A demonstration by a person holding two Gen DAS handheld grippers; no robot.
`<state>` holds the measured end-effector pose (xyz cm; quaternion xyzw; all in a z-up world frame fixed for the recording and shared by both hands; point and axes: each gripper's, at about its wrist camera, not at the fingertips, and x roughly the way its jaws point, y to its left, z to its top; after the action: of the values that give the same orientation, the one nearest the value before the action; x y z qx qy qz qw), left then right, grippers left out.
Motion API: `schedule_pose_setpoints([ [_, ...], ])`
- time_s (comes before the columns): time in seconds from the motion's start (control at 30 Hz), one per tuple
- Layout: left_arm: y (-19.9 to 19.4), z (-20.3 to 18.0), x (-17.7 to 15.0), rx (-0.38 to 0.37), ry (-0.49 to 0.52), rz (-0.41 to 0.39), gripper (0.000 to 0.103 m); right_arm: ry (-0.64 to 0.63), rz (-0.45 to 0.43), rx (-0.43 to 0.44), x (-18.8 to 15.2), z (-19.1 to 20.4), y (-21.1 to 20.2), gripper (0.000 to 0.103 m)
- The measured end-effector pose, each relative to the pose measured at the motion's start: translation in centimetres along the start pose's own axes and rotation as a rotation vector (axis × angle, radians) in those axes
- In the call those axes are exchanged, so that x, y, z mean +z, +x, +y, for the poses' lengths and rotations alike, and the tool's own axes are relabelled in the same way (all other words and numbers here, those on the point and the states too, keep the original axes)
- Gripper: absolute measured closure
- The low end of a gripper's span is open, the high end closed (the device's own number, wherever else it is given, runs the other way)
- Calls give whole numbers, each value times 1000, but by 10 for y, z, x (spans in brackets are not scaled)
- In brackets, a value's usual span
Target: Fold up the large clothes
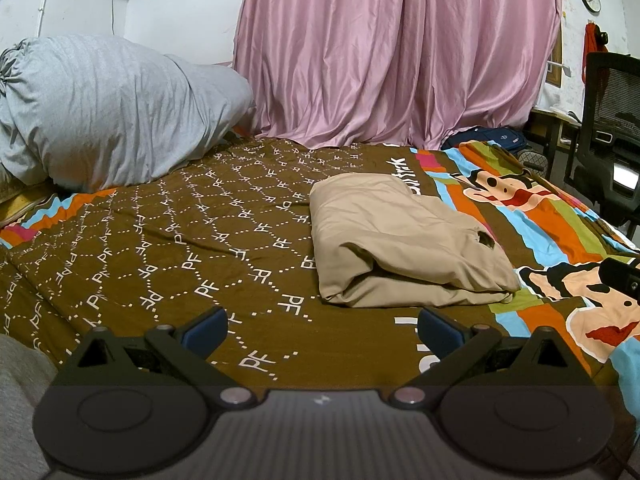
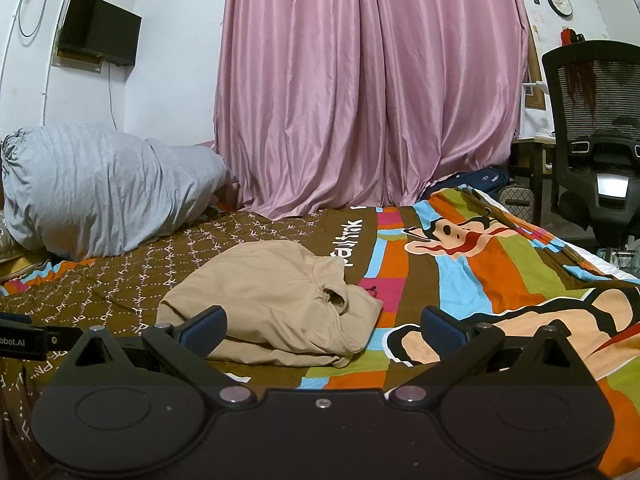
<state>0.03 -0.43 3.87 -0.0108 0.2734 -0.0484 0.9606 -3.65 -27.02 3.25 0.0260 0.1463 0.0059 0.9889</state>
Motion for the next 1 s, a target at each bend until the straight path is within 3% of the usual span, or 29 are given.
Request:
schedule_pose_setpoints([
  [1.0,0,2,-4,-4,5,7,0,6,0,2,-1,1,0,1],
])
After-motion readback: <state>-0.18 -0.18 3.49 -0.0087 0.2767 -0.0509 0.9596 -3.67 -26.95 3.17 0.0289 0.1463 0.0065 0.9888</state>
